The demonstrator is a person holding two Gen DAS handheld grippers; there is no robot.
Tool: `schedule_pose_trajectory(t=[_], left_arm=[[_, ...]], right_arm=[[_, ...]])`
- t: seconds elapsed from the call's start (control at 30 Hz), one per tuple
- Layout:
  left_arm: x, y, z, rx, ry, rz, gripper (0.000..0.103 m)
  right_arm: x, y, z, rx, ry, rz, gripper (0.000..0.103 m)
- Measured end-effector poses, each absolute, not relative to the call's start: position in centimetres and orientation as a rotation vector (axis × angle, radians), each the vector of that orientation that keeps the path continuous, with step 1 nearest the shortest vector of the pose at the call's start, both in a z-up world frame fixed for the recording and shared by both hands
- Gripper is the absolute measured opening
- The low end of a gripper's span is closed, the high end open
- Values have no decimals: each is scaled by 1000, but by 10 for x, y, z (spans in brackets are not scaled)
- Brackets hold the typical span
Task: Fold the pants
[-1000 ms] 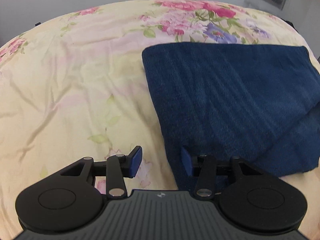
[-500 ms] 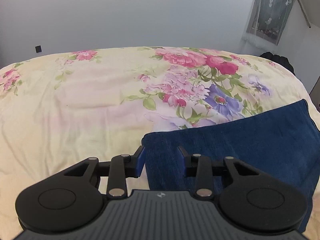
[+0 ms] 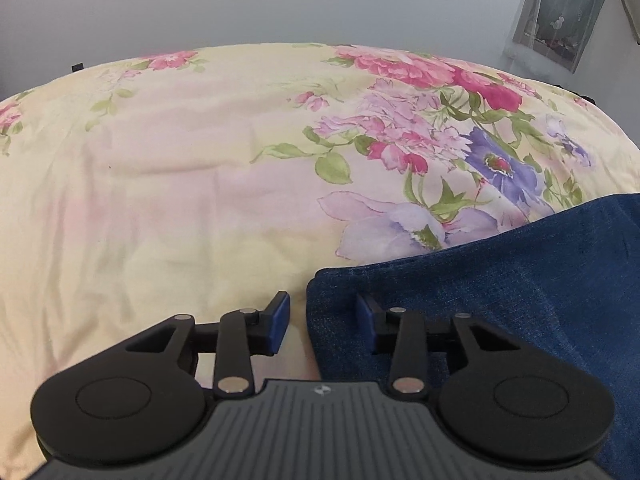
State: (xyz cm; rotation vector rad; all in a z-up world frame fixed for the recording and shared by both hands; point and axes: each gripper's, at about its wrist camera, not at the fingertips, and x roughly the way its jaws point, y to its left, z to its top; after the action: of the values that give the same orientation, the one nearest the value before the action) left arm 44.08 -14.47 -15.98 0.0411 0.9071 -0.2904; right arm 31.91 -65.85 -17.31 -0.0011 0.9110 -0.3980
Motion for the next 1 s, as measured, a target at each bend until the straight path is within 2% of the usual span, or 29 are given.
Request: schedule_pose_trajectory(t=[0.3,0.43,0.5,0.7,0.87,0.9,1.0], left_arm=[[338,-145,-109,129,855,-416,33],[305,-159,-124,229,864,-453,29],[298,-161,-137,243,893,-451,25],[291,-155,-166,252,1008,-405,25],[279,-150,-167,297,1059,-384,22],[275,-149,-164,287,1060,-387,21],[265,-140,-150,208,1034,-413,21]], right_arm=[[268,-625,-121,60,772,-382,0],[249,-596,-114,134,774,-274,1],[249,-574,-120,63,801,-268,1],[240,-558,-161,67,886,-269,0],[219,-566,-156,161,882,-278,2],[211,-565,-151,180,866,-268,5],[190,-552,-137,238,823,-181,6]])
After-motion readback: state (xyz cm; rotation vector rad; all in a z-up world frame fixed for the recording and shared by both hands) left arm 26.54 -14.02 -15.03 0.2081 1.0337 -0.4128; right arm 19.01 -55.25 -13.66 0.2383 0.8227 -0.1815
